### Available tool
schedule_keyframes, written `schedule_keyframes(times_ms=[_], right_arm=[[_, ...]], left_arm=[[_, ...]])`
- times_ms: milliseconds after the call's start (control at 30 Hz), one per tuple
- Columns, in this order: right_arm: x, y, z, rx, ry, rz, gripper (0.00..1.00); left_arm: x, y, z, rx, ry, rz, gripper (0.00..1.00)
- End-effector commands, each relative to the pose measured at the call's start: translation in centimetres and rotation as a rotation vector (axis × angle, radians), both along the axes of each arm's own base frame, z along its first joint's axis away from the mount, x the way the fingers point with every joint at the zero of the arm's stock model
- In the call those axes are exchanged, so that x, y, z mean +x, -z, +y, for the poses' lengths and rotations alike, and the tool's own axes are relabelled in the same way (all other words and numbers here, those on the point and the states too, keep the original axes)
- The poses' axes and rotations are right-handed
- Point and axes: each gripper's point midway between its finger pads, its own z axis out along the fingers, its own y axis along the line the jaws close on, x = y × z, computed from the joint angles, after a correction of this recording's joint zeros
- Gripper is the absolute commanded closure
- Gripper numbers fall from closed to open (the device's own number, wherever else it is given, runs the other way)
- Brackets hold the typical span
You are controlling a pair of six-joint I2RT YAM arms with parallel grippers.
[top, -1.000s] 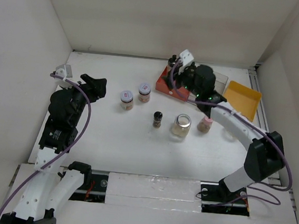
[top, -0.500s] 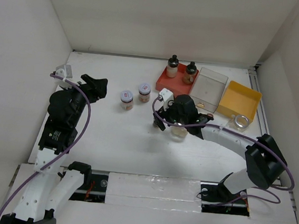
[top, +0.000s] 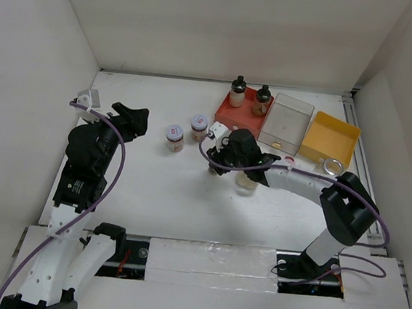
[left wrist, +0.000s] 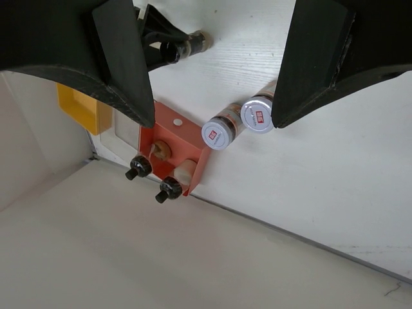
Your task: Organize the condiment bottles
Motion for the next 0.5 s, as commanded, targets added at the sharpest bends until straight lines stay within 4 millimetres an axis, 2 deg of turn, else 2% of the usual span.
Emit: schedule_keyframes(times_ms=[0,67,133,167,200,233,267,300,367,400,433,467], right_arm=[[1.9,-6.8,2.1,0.132,-0.002,-0.146,0.72],[3.1,-10.0,2.0,0.170,0.032,-0.205,0.72],[5.7,-12.2,0.5,0.193,0.095,-0.247,0.73],[7.2,-14.1,0.2,0.212,0.113,-0.285,0.73],[8.4,-14.1,-0.1,0.209,0.133,-0.287,0.73],[10.4,-14.4,-1.6,0.199,0.178,-0.307,0.73],[11.9,-15.9,-1.9,0.216,0.199,-0.334,0.73],[13.4,-14.8,-2.4,0.199,0.222,-0.320,0.73],[16.1,-14.7,-4.2,0.195,0.270,-0.326,0.74],[17.4,-16.0,-4.5,0.213,0.285,-0.354,0.74],[18.6,-14.4,-4.7,0.195,0.297,-0.335,0.74],[19.6,-14.3,-5.5,0.194,0.313,-0.335,0.74]], left_arm=[[0.1,-1.0,-0.4,0.003,0.027,-0.044,0.31],[0.3,-0.7,-0.5,0.005,0.027,-0.035,0.31],[0.2,-0.7,-0.6,0.005,0.036,-0.035,0.31],[0.2,-0.7,-0.6,0.005,0.036,-0.035,0.31],[0.2,-0.7,-0.6,0.005,0.036,-0.035,0.31],[0.2,-0.7,-0.6,0.005,0.036,-0.035,0.31],[0.2,-0.7,-0.6,0.005,0.036,-0.035,0.31],[0.2,-0.7,-0.6,0.005,0.036,-0.035,0.31],[0.3,-0.7,-0.5,0.005,0.027,-0.035,0.31],[0.3,-0.7,-0.5,0.005,0.027,-0.035,0.31],[0.5,-0.4,-0.5,0.007,0.027,-0.024,0.31],[0.5,-0.4,-0.5,0.007,0.027,-0.024,0.31]])
